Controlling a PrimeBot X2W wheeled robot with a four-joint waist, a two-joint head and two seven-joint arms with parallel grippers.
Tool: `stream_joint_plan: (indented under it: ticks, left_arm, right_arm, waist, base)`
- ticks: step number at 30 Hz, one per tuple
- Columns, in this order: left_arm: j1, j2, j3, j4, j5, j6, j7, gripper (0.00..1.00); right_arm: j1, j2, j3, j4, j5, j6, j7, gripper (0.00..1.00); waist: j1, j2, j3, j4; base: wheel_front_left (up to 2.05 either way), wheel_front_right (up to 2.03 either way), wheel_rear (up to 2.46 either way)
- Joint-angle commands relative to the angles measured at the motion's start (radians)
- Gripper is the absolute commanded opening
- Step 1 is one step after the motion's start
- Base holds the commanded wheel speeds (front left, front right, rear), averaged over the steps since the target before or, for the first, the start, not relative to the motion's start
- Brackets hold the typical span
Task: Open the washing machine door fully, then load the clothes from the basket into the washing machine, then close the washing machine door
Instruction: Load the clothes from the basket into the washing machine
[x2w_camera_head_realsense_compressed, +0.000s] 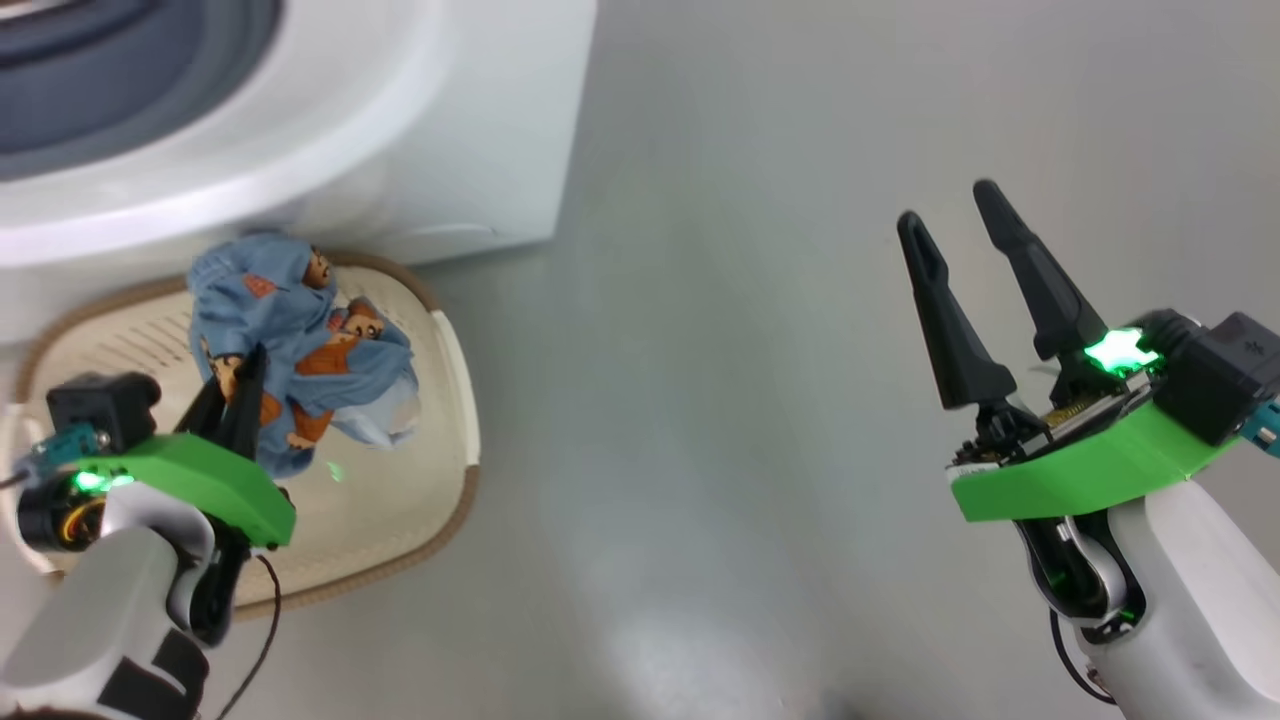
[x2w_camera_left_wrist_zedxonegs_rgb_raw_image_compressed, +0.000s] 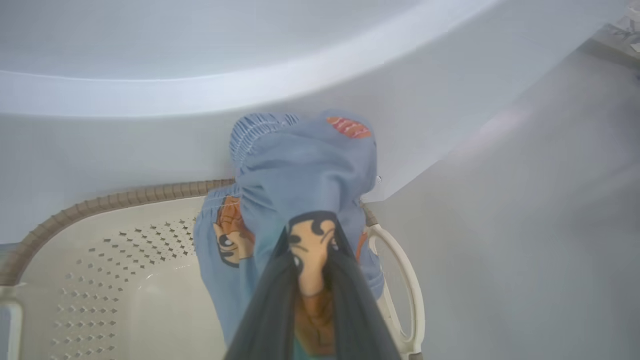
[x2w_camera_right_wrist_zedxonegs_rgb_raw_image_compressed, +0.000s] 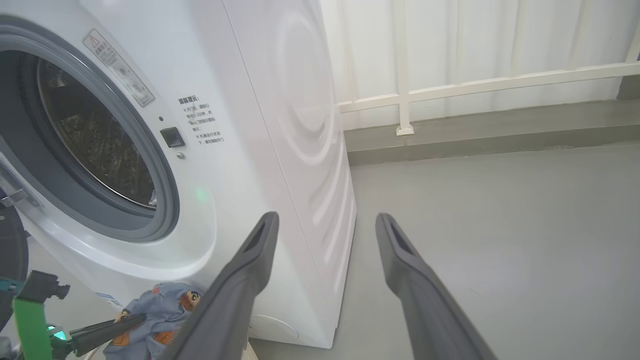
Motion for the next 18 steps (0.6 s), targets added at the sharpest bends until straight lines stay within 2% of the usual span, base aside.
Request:
stream_joint_plan:
  ticks: [1,9,18]
  left_arm:
    - [0.026,0.028,0.056,-0.03,0.031,0.001,-0.014,0.0]
    - [0.137,-0.017,0.245,-0.145,0.19,0.001,-0.014,0.0]
    - [0.245,-0.071,0.404,-0.289,0.333,0.001,-0.014,0.0]
  right_arm:
    - [0.038,-0.019,0.008,-0.016,0.012,0.007,-0.008,1.0]
    - [0.078,-0.041,0.0,-0.005,0.023,0.007,-0.008,1.0]
    - [0.135,-0.062,-0.017,0.002,0.035,0.007,-0.008,1.0]
  waist:
    - [0.0001,-0.0001,-0.065,0.045]
    - [0.0001,-0.0001,-0.155,0.079]
    - [0.0001,-0.0001,-0.246,0.11]
  base:
    - [0.0,0.0,0.0]
    - [0.0,0.0,0.0]
    - [0.0,0.0,0.0]
